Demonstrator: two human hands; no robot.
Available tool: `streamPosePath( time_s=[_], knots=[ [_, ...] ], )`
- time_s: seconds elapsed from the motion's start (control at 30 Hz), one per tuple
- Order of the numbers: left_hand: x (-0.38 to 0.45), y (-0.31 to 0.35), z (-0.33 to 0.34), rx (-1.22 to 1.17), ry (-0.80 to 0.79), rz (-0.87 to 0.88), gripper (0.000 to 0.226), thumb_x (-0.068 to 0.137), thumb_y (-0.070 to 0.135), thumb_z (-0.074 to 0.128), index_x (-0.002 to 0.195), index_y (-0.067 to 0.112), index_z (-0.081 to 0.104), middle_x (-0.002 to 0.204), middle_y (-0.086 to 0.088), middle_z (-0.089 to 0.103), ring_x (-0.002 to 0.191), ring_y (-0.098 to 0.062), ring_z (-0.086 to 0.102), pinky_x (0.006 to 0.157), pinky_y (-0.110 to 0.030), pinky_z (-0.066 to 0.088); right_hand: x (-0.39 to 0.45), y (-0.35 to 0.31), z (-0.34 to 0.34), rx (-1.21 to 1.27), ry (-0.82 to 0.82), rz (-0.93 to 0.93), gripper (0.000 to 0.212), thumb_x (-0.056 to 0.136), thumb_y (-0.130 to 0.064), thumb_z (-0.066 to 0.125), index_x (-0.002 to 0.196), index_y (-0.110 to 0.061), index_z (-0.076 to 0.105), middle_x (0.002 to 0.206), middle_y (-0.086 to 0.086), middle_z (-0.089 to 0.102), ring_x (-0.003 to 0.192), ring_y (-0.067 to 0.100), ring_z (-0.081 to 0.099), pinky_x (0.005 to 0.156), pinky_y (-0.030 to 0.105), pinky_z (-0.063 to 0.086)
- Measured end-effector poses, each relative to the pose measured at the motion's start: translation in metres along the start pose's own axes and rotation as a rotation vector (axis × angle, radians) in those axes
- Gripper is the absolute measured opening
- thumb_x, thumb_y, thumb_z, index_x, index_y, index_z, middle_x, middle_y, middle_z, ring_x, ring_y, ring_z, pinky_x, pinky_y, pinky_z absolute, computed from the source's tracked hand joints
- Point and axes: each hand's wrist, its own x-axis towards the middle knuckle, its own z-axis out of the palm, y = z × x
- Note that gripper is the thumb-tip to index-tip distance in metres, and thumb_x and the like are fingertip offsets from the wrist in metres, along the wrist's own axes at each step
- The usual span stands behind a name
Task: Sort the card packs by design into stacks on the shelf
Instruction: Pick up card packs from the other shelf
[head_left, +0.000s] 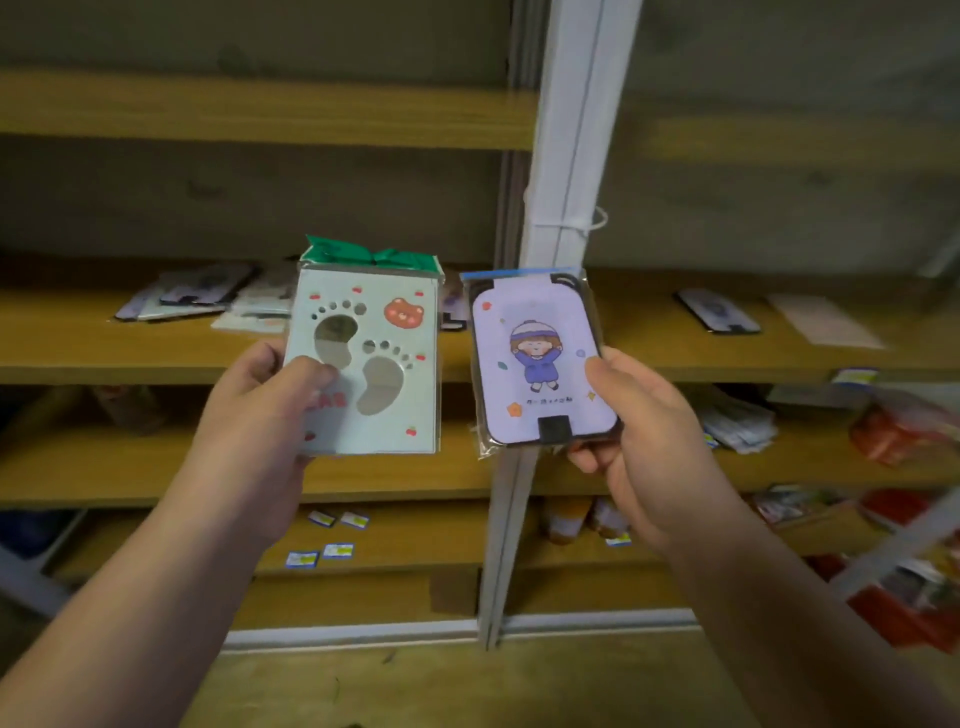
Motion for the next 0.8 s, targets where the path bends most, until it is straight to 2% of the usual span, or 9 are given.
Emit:
streamPosePath(
  time_s=[0.07, 0.17, 0.33, 0.5, 0.6, 0.7, 0.8],
  knots=[
    [-0.016, -0.005, 0.029, -0.009, -0.044, 0.004, 0.018, 0.082, 0.013, 0.063, 0.092, 0.027, 0.068, 0.092, 0.0, 0.078, 0.078, -0.015, 0.074, 0.051, -0.024, 0.054, -0.015, -0.01, -0.03, -0.009, 0.016, -0.02, 0.025, 0.098, -0.033, 0.057, 0.12, -0.025, 0.066, 0.101, 0.012, 0.076, 0.064, 0.017, 0.058, 0.041, 0.022, 0.044],
    [-0.034, -0.012, 0.073, -0.022, -0.105, 0.005, 0.021, 0.075, 0.02, 0.064, 0.093, 0.03, 0.068, 0.093, 0.001, 0.077, 0.078, -0.015, 0.073, 0.049, -0.023, 0.051, -0.031, -0.023, -0.074, -0.045, 0.082, -0.046, 0.016, 0.09, -0.04, 0.061, 0.095, -0.038, 0.076, 0.097, 0.008, 0.077, 0.065, 0.015, 0.06, 0.045, 0.022, 0.046],
    [-0.046, -0.027, 0.142, 0.0, -0.2, -0.002, 0.028, 0.078, 0.028, 0.068, 0.105, 0.037, 0.068, 0.106, 0.006, 0.076, 0.094, -0.02, 0.074, 0.058, -0.027, 0.058, -0.038, -0.035, -0.141, -0.151, 0.207, -0.101, 0.024, 0.09, -0.041, 0.058, 0.103, -0.028, 0.075, 0.089, 0.008, 0.075, 0.063, 0.014, 0.057, 0.05, 0.026, 0.045],
    [-0.033, -0.057, 0.205, -0.017, -0.231, -0.065, 0.023, 0.091, 0.018, 0.066, 0.103, 0.038, 0.067, 0.099, 0.012, 0.076, 0.088, -0.012, 0.074, 0.059, -0.028, 0.059, -0.031, -0.039, -0.2, -0.299, 0.303, -0.094, 0.021, 0.09, -0.044, 0.056, 0.1, -0.037, 0.074, 0.089, 0.002, 0.076, 0.066, 0.011, 0.065, 0.055, 0.025, 0.05],
    [-0.017, -0.075, 0.243, -0.031, -0.225, -0.096, 0.023, 0.087, 0.02, 0.068, 0.103, 0.036, 0.066, 0.098, 0.013, 0.076, 0.088, -0.013, 0.075, 0.058, -0.027, 0.059, -0.02, -0.045, -0.23, -0.315, 0.328, -0.104, 0.019, 0.093, -0.04, 0.057, 0.101, -0.035, 0.074, 0.094, -0.001, 0.078, 0.079, 0.01, 0.072, 0.06, 0.022, 0.054],
    [0.004, -0.09, 0.279, -0.045, -0.198, -0.104, 0.027, 0.083, 0.02, 0.07, 0.104, 0.037, 0.066, 0.096, 0.013, 0.076, 0.085, -0.012, 0.075, 0.059, -0.03, 0.059, -0.003, -0.055, -0.257, -0.321, 0.349, -0.098, 0.018, 0.096, -0.038, 0.058, 0.101, -0.036, 0.075, 0.1, 0.001, 0.078, 0.089, 0.017, 0.075, 0.067, 0.03, 0.06],
    [0.027, -0.094, 0.309, -0.049, -0.178, -0.097, 0.026, 0.085, 0.019, 0.069, 0.103, 0.036, 0.067, 0.092, 0.016, 0.076, 0.082, -0.013, 0.075, 0.056, -0.029, 0.059, 0.018, -0.066, -0.281, -0.336, 0.397, -0.088, 0.021, 0.099, -0.033, 0.058, 0.093, -0.041, 0.076, 0.097, -0.002, 0.079, 0.089, 0.018, 0.076, 0.067, 0.03, 0.061]
  ],
)
